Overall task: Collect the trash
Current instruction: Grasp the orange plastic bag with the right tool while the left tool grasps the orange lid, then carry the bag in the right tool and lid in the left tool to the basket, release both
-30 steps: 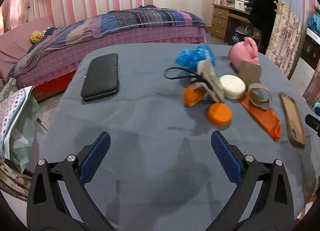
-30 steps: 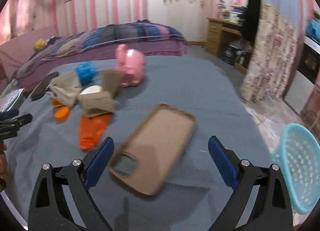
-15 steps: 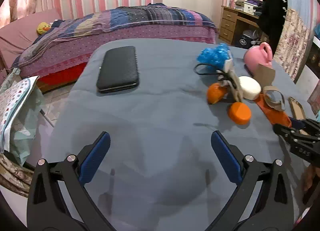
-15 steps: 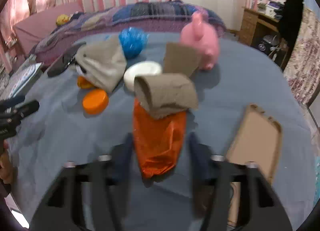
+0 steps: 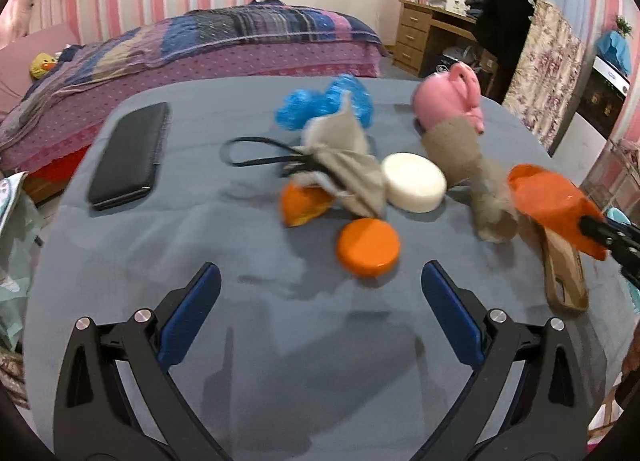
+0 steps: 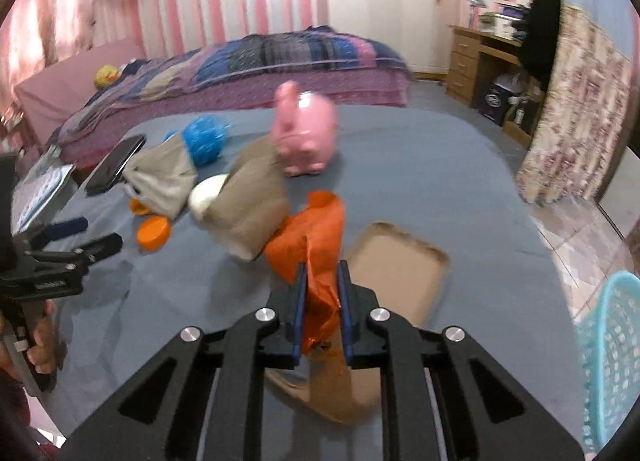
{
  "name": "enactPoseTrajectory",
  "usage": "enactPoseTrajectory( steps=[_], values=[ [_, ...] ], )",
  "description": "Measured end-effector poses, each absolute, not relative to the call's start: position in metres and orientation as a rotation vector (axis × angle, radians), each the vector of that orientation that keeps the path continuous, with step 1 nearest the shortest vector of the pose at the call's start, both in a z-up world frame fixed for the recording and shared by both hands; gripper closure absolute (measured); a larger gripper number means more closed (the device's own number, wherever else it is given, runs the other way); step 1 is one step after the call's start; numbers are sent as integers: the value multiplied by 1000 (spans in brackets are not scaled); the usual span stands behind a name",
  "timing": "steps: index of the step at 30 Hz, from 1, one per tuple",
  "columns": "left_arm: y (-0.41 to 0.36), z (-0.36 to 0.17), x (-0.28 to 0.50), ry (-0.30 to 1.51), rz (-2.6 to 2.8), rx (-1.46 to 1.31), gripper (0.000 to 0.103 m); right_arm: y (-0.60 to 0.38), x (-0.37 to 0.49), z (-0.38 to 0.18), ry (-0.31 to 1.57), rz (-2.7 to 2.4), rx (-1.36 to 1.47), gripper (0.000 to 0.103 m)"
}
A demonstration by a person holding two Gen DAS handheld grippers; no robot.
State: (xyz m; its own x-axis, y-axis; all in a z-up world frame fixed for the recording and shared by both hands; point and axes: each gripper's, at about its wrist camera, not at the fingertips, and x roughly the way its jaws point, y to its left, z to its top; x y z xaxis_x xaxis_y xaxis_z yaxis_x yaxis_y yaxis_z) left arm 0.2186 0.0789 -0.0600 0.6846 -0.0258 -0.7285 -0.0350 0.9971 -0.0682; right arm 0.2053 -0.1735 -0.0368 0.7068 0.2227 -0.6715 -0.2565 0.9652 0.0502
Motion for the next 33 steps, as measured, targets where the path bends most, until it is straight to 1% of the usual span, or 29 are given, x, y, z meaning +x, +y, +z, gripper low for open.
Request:
enactPoseTrajectory(
  steps=[1, 2, 4, 5, 7, 8, 9, 10, 11, 12, 16, 21, 26, 33],
  values=[
    [75, -62, 223, 824, 2, -82, 7, -180, 204, -35, 736, 258, -46, 88],
    [72, -64, 227, 831, 0, -82, 9, -189, 202, -33, 730, 245, -44, 88],
    [65, -69, 236, 850, 0, -66, 15, -204, 198, -32, 724, 225, -31, 88],
    [63, -72, 240, 857, 1, -57, 19, -212, 196, -31, 724, 215, -22, 88],
    [59, -78, 249, 888, 0, -41, 30, -229, 192, -31, 723, 202, -9, 88],
    [57, -81, 252, 904, -2, -41, 40, -232, 192, -32, 722, 198, -7, 88],
    [56, -83, 253, 904, 3, -35, 46, -238, 190, -32, 721, 190, -2, 88],
    [56, -82, 252, 899, 4, -32, 49, -241, 189, -33, 720, 187, 0, 88],
    [56, -81, 252, 893, -1, -33, 58, -245, 186, -33, 719, 184, 3, 88],
    [55, -81, 251, 892, -12, -36, 64, -251, 183, -34, 718, 181, 8, 88],
    [53, -76, 242, 876, 2, -22, 64, -264, 175, -37, 707, 176, 27, 88],
    [53, -59, 221, 809, 36, -25, 64, -278, 168, -37, 685, 165, 63, 88],
    [48, -40, 217, 769, 59, -8, 64, -293, 161, -35, 655, 160, 96, 88],
    [5, -11, 216, 697, 12, 30, 64, -315, 149, -22, 605, 131, 118, 88]
  ],
)
